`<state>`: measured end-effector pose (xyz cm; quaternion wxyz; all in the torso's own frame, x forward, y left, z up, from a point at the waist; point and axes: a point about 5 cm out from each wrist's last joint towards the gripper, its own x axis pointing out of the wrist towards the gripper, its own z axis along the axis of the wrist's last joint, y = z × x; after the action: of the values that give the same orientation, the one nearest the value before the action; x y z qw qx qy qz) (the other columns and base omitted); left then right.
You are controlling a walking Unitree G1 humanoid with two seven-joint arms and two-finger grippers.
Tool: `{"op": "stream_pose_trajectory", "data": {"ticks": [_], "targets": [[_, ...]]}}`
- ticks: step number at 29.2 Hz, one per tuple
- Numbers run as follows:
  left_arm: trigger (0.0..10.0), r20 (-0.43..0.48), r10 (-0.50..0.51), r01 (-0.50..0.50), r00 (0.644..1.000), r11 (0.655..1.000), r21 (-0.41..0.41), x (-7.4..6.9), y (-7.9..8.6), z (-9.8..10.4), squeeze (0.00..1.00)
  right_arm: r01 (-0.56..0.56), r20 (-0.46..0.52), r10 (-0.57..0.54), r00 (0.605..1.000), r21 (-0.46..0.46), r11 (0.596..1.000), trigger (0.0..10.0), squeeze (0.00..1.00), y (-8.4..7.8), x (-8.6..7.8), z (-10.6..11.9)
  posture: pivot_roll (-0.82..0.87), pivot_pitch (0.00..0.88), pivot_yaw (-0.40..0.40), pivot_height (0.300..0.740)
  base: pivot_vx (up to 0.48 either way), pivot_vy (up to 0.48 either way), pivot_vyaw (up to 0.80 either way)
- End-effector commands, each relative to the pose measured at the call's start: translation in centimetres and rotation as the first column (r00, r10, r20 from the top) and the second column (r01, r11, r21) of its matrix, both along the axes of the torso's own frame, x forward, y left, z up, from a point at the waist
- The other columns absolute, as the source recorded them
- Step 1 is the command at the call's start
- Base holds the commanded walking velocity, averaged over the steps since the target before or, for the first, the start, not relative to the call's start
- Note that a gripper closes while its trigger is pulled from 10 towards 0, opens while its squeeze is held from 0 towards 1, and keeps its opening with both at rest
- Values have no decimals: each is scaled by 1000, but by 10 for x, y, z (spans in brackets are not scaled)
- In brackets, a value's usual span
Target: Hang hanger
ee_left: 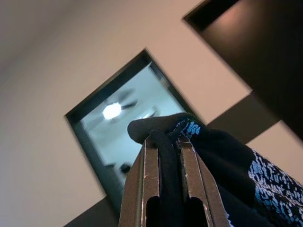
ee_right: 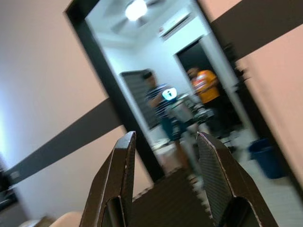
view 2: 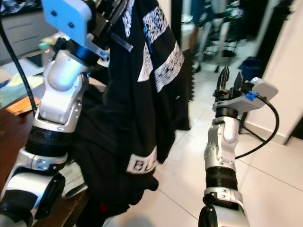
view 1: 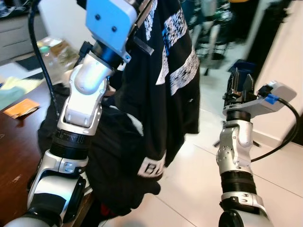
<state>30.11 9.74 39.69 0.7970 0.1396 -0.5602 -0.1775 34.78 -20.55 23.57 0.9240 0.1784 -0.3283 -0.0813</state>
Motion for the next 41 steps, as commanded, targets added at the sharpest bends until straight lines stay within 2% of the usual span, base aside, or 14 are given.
{"op": "stream_pose_trajectory", "data": {"ticks": [1, 8, 9, 12, 18, 20, 21, 24, 26, 27, 29, 31, 32, 41], "targets": [[0, 32, -6, 7, 999, 1000, -11, -3, 2, 8, 0, 1, -12, -1, 1000, 3, 1000, 10000, 0, 2, -1, -5, 102, 0, 63, 740, 0, 0, -800], [0, -40, 1, 0, 999, 999, 33, 10, -3, -7, 0, -7, -34, 7, 999, -10, 1000, 10000, 0, 3, 3, -8, 105, 0, 53, 740, 0, 0, -800], [0, -134, 75, -62, 988, 993, 96, 26, 0, -31, 0, -5, -43, 5, 999, -8, 1000, 10000, 0, 3, 3, -11, 108, 0, 55, 740, 0, 0, -800], [0, -169, 106, -86, 980, 989, 123, 31, 2, -41, 0, -4, -46, 4, 999, -7, 1000, 10000, 0, 3, 4, -12, 108, 0, 55, 740, 0, 0, -800], [0, -358, 293, -229, 886, 950, 211, 57, 22, -92, 0, 0, -95, -3, 995, -29, 1000, 10000, 0, 1, 1, -24, 100, 0, 63, 740, 0, 0, -800], [0, -464, 375, -304, 803, 926, 224, 67, 37, -117, 0, -11, -159, 5, 987, -36, 999, 10000, 0, 1, 2, -37, 99, 0, 62, 740, 0, 0, -800], [0, -464, 375, -304, 803, 926, 224, 67, 37, -117, 0, -11, -159, 5, 987, -36, 999, 10000, 0, 1, 2, -37, 99, 0, 62, 740, 0, 0, -800], [0, -706, 368, -427, 606, 899, 102, 78, 68, -165, 0, -43, -276, 30, 961, -40, 998, 10000, 0, 4, 3, -62, 98, 0, 61, 740, 0, 0, -800], [0, -849, 286, -480, 445, 876, 44, 81, 82, -201, 0, -86, -377, 57, 925, -60, 994, 10000, 0, 8, 4, -81, 93, 0, 58, 740, 0, 0, -800], [0, -849, 286, -480, 445, 876, 44, 81, 82, -201, 0, -86, -377, 57, 925, -60, 994, 10000, 0, 8, 4, -81, 93, 0, 58, 740, 0, 0, -800], [0, -942, 126, -494, 312, 868, -47, 76, 81, -240, 0, -150, -540, 74, 839, -97, 984, 10000, 0, 14, 2, -111, 86, 0, 50, 740, 0, 0, -800], [0, -971, -49, -508, 233, 845, -165, 69, 75, -266, 0, -205, -636, 74, 768, -134, 970, 10000, 0, 19, -3, -134, 86, 0, 46, 740, 0, 0, -800], [0, -972, -117, -519, 203, 829, -208, 65, 72, -276, 0, -219, -651, 72, 755, -148, 964, 10000, 0, 20, -6, -140, 89, 0, 39, 740, 0, 0, -800], [0, -967, -205, -544, 151, 799, -254, 50, 66, -302, 0, -288, -713, 92, 696, -160, 944, 10000, 0, 30, -15, -163, 107, 15, 19, 740, 0, 0, -800]]}}
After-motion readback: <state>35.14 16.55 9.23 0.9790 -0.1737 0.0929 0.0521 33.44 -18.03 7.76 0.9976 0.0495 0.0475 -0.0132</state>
